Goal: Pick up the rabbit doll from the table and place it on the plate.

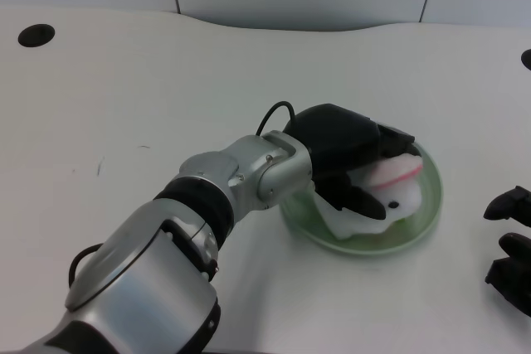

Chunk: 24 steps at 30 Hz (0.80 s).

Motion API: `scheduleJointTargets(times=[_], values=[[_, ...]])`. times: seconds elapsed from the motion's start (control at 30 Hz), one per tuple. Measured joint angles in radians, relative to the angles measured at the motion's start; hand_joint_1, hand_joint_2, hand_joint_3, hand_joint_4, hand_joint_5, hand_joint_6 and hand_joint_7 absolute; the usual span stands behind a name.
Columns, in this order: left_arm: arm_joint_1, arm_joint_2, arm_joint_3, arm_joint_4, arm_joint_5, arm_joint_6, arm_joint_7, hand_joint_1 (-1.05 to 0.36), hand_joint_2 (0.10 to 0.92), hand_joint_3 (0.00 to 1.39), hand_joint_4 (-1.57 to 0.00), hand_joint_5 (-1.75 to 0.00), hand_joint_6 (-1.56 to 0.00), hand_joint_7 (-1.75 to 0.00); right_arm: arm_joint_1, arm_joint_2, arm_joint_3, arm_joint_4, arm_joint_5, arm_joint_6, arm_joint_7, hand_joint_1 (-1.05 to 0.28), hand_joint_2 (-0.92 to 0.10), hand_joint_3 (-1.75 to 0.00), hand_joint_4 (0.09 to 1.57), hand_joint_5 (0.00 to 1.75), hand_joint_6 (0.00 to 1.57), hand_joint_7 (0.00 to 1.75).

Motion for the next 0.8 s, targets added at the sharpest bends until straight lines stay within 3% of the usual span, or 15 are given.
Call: scheduleJointTargets(times=[0.07, 0.17, 0.27, 0.33, 0.5, 0.53, 0.63, 0.77, 0.8], values=[[0.001, 0.0, 0.003, 0.0, 0.0, 0.0, 0.0, -0.82, 0.921, 0.57, -0.18, -0.14, -0.24, 0.0, -0.002, 0.0, 0.0, 0.001, 0.0, -0.001, 0.003, -0.4, -0.92, -0.09, 1.4, 1.75, 1.09, 1.75], [0.003, 0.0, 0.003, 0.0, 0.0, -0.001, -0.001, -0.87, 0.921, 0.59, -0.11, -0.11, -0.17, 0.0, -0.003, -0.001, -0.001, 0.006, 0.001, 0.0, 0.003, -0.4, -0.92, -0.08, 1.38, 1.75, 0.89, 1.75], [0.004, 0.0, 0.008, 0.0, 0.0, -0.001, -0.006, -0.98, 0.921, 0.66, -0.02, -0.06, -0.09, 0.0, -0.003, -0.001, -0.001, 0.01, 0.001, 0.001, 0.003, -0.39, -0.92, -0.06, 1.32, 1.75, 0.82, 1.75], [0.004, 0.002, 0.006, -0.002, 0.004, -0.001, -0.006, -1.03, 0.921, 0.69, 0.0, -0.01, -0.03, 0.0, -0.004, -0.001, -0.003, 0.01, 0.004, 0.018, 0.003, -0.39, -0.92, -0.07, 1.29, 1.75, 0.73, 1.75], [0.003, 0.011, -0.012, -0.003, 0.014, -0.001, -0.005, -1.05, 0.921, 0.73, 0.0, 0.0, 0.0, 0.0, -0.004, -0.002, -0.004, 0.011, 0.007, 0.021, 0.01, -0.39, -0.92, -0.09, 1.29, 1.75, 0.76, 1.75], [0.003, 0.012, -0.014, -0.003, 0.015, -0.001, -0.004, -1.05, 0.921, 0.73, 0.0, 0.0, 0.0, 0.0, -0.004, -0.002, -0.004, 0.011, 0.007, 0.02, 0.011, -0.41, -0.92, -0.08, 1.35, 1.75, 0.94, 1.75], [0.002, 0.022, -0.024, -0.005, 0.022, -0.001, 0.003, -1.05, 0.921, 0.74, 0.0, 0.0, 0.0, 0.0, -0.005, -0.002, -0.002, 0.011, 0.005, 0.018, 0.009, -0.41, -0.92, -0.08, 1.43, 1.75, 1.1, 1.75], [0.001, 0.04, -0.025, -0.005, 0.022, -0.002, 0.003, -1.05, 0.921, 0.73, 0.0, 0.0, 0.0, 0.0, -0.004, -0.003, -0.001, 0.01, 0.001, 0.008, -0.005, -0.42, -0.92, -0.08, 1.45, 1.75, 1.14, 1.75], [0.001, 0.044, -0.025, -0.005, 0.022, -0.004, 0.003, -1.05, 0.921, 0.73, 0.0, 0.0, 0.0, 0.0, -0.005, -0.002, -0.001, 0.01, 0.0, 0.005, -0.007, -0.43, -0.92, -0.08, 1.45, 1.75, 1.09, 1.75]])
